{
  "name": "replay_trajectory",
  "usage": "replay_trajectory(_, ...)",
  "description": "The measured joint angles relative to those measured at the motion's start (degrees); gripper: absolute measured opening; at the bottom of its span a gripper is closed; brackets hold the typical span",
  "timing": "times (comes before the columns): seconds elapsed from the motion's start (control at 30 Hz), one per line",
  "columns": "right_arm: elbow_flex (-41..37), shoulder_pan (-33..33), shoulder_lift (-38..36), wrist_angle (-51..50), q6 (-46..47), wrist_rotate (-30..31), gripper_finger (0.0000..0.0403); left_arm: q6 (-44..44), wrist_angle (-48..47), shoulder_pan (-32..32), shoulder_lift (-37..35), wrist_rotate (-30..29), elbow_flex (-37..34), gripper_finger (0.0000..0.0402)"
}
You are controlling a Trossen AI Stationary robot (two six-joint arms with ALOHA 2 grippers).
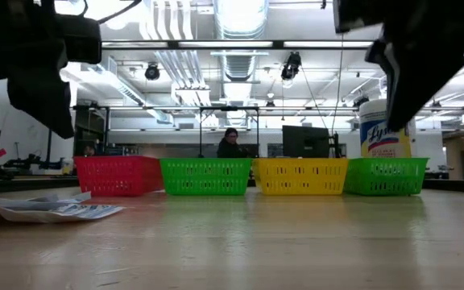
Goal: Pick & Place First Aid Supplies
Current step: Put the blue bandage into the left green bin
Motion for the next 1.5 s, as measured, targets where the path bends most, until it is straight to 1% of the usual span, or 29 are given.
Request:
replay_trajectory(0.2, -1.0, 0.8, -5.0, 6.3, -7.8, 0.2, 0.0008, -1.6, -7.4, -0.2, 3.7, 0.1, 4.5, 0.0142)
replay_trajectory(0.33, -4.7, 1.4, -10.3, 12.2, -12.2, 0.3, 0.0008, -3.0, -9.7, -0.3, 5.0, 1.0, 5.8, 0.0142)
replay_trajectory(0.43, -9.9, 1.7, -16.0, 19.0, -14.2, 0.2, 0.0008, -4.6, -11.6, -0.5, 5.7, 1.4, 6.2, 0.0142)
replay_trajectory(0.57, -18.7, 2.1, -24.7, 30.8, -15.9, -0.2, 0.0008, -7.0, -13.1, -0.5, 5.8, 1.6, 6.3, 0.0142)
replay_trajectory(0.77, -31.0, 3.0, -37.1, 48.7, -22.4, -1.8, 0.0008, -9.0, -14.5, -0.5, 5.7, 1.6, 6.1, 0.0142)
replay_trajectory(0.9, -37.7, 3.4, -43.5, 58.9, -27.4, -1.8, 0.0008, -9.1, -14.4, -0.5, 5.7, 1.7, 6.0, 0.0142)
replay_trajectory(1.07, -44.7, 3.5, -49.3, 69.7, -32.8, -2.0, 0.0008, -9.0, -14.4, -0.5, 5.7, 1.8, 6.0, 0.0142)
replay_trajectory(1.17, -47.8, 3.5, -52.1, 72.7, -34.2, -1.9, 0.0008, -8.4, -14.4, -0.5, 5.7, 3.0, 6.0, 0.0142)
replay_trajectory(1.5, -52.7, 3.5, -59.4, 72.8, -34.3, -1.3, 0.0008, -8.4, -14.4, -0.5, 5.6, 3.7, 5.7, 0.0142)
